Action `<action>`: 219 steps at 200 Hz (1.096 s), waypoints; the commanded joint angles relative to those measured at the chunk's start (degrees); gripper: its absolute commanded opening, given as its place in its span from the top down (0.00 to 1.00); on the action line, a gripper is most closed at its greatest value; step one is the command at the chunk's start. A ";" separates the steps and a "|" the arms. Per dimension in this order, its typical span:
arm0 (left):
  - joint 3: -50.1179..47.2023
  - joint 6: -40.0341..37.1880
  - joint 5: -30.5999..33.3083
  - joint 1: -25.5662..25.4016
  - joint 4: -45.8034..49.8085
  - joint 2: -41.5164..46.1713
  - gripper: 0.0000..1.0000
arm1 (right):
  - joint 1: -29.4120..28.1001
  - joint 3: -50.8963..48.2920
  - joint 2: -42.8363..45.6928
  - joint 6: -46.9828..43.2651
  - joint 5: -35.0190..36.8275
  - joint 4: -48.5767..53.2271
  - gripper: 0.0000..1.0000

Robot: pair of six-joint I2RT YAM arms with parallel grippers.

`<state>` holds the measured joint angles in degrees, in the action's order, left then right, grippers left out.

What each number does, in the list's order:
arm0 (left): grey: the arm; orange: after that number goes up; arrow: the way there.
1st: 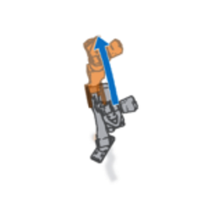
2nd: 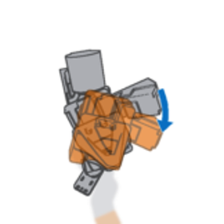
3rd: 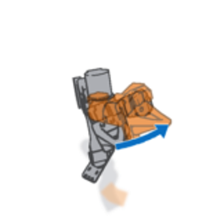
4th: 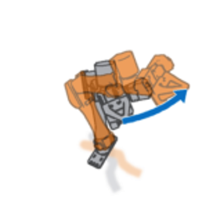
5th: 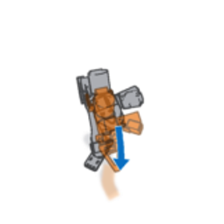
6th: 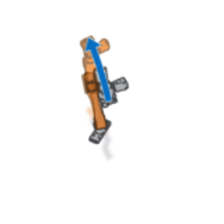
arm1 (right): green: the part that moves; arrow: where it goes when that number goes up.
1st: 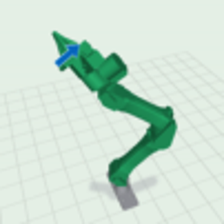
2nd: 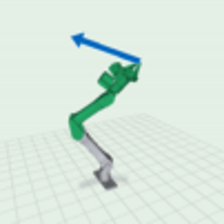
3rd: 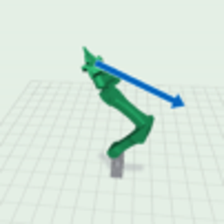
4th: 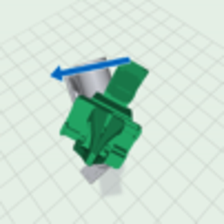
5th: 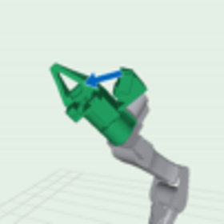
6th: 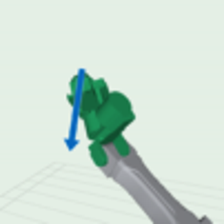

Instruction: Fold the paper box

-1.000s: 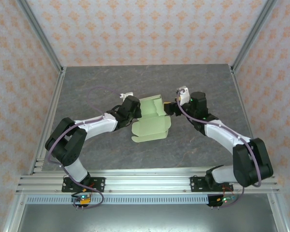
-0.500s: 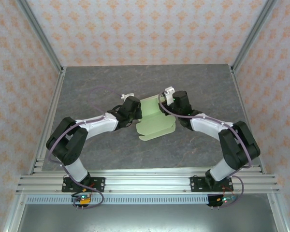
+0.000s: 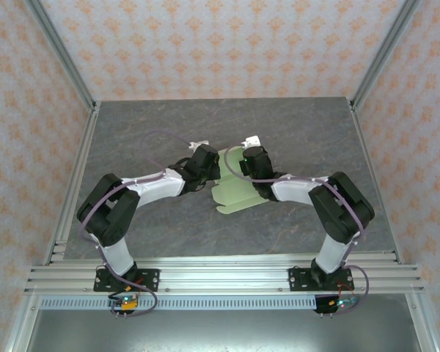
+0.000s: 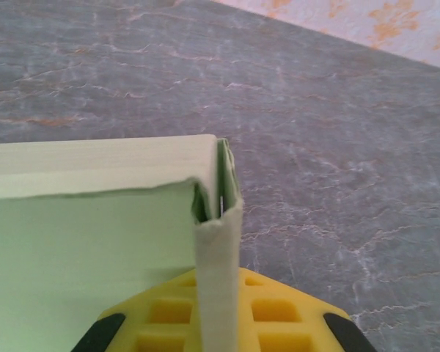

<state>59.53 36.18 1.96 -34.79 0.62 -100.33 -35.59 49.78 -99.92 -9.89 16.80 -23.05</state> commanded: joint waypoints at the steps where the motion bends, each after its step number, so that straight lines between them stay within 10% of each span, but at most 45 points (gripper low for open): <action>1: 1.77 1.22 -0.41 -0.68 0.83 -0.48 1.00 | -2.25 0.06 -1.39 -0.23 12.93 -6.75 0.92; 43: 2.44 1.53 -0.17 -0.72 2.04 -0.62 1.00 | -4.06 -2.26 -0.36 -0.07 15.09 -11.75 0.90; 80: 2.06 0.63 2.16 -0.61 2.95 0.28 1.00 | -3.97 -5.56 7.07 -0.18 6.43 -9.61 0.59; 170: 1.60 -4.72 1.42 0.91 0.60 2.20 1.00 | 8.75 -12.59 34.11 2.78 -33.62 7.41 0.24; 219: 0.21 -11.59 -5.49 3.03 -3.09 4.41 1.00 | 18.37 -7.50 30.36 -7.04 -55.81 20.94 0.16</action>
<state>60.90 29.65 -0.05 -32.75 1.23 -99.48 -18.22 37.63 -65.80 -9.28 -22.96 -14.87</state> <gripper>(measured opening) 0.078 0.837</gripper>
